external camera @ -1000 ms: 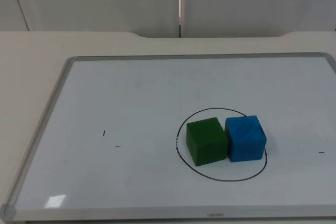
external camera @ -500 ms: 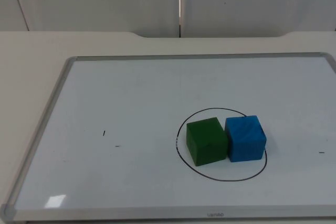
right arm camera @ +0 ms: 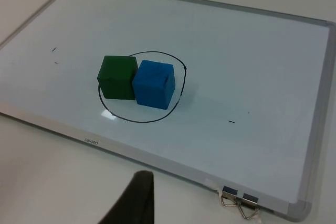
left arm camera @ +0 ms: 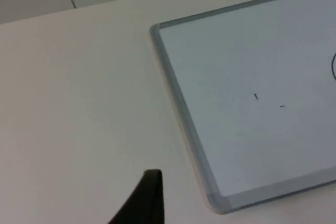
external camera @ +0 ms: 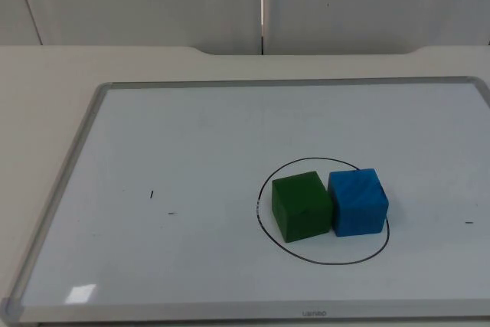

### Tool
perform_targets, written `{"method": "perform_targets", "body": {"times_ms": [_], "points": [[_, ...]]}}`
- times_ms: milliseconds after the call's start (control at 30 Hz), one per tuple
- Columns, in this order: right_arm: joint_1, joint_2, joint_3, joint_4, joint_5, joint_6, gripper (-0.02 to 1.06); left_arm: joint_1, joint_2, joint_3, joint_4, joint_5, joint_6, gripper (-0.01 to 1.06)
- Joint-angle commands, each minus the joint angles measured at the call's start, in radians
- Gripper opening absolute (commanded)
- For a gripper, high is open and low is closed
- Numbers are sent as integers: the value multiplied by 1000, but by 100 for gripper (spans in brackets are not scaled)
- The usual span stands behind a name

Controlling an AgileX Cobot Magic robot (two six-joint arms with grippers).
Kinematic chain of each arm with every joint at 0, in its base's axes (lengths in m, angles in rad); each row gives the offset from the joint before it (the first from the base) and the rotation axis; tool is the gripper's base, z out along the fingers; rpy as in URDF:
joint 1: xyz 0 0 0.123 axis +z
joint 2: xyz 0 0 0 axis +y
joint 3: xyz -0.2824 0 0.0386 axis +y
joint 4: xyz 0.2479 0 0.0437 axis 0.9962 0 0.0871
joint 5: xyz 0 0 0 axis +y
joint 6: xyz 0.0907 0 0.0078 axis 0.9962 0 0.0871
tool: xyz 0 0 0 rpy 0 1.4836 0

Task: Push the two cubes into the marked area.

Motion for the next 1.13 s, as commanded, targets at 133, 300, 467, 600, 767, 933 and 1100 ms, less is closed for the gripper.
{"method": "perform_targets", "body": {"times_ms": [133, 300, 467, 600, 767, 933, 1100], "points": [[-2, -3, 0, -1, -11, -7, 105, 127, -3, 4, 2, 0, 2, 105], [-2, -3, 0, -1, -11, -7, 105, 157, -3, 4, 2, 0, 2, 105], [-2, -3, 0, -1, -11, -7, 105, 157, -3, 4, 2, 0, 2, 105], [-8, -3, 0, -1, -11, 0, 105, 157, -3, 4, 2, 0, 2, 105], [-75, -3, 0, -1, -11, 0, 105, 157, -3, 4, 2, 0, 2, 105], [-196, -3, 0, -1, -11, 0, 105, 157, -3, 4, 2, 0, 2, 105], [-322, -3, 0, -1, -11, 0, 105, 157, -3, 4, 2, 0, 2, 105]]}}
